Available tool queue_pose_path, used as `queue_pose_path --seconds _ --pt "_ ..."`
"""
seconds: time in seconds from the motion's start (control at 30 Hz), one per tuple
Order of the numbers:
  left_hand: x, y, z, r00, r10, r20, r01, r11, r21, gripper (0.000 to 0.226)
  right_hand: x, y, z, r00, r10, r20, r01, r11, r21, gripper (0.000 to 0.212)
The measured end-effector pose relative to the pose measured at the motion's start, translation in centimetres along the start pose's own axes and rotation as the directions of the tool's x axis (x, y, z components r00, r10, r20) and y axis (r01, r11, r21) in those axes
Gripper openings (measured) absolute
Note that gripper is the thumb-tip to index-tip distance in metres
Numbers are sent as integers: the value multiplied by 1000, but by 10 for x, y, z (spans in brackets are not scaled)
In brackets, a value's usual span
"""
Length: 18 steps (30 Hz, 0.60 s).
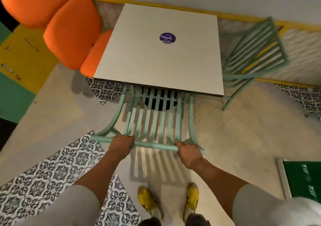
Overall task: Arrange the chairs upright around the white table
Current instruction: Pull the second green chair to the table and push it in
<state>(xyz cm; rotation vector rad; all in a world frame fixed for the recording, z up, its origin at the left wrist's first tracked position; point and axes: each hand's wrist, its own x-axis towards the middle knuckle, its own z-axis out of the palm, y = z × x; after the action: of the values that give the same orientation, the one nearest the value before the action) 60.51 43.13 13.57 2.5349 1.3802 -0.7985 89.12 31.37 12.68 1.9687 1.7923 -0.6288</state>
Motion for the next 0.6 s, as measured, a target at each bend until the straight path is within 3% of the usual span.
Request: queue_pose_path --seconds 0.33,0.47,0.6 --pt "11 12 -1 999 24 -33 -27 995 -92 46 -4 6 -16 994 106 14 -106 994 35 44" --pt "-8 7 1 994 -93 -50 90 995 -45 38 -17 0 -14 995 93 -20 -93 995 23 54" --pt "-34 5 -7 968 -249 -36 242 961 -130 36 -32 -1 -17 999 29 -38 -25 995 101 72"
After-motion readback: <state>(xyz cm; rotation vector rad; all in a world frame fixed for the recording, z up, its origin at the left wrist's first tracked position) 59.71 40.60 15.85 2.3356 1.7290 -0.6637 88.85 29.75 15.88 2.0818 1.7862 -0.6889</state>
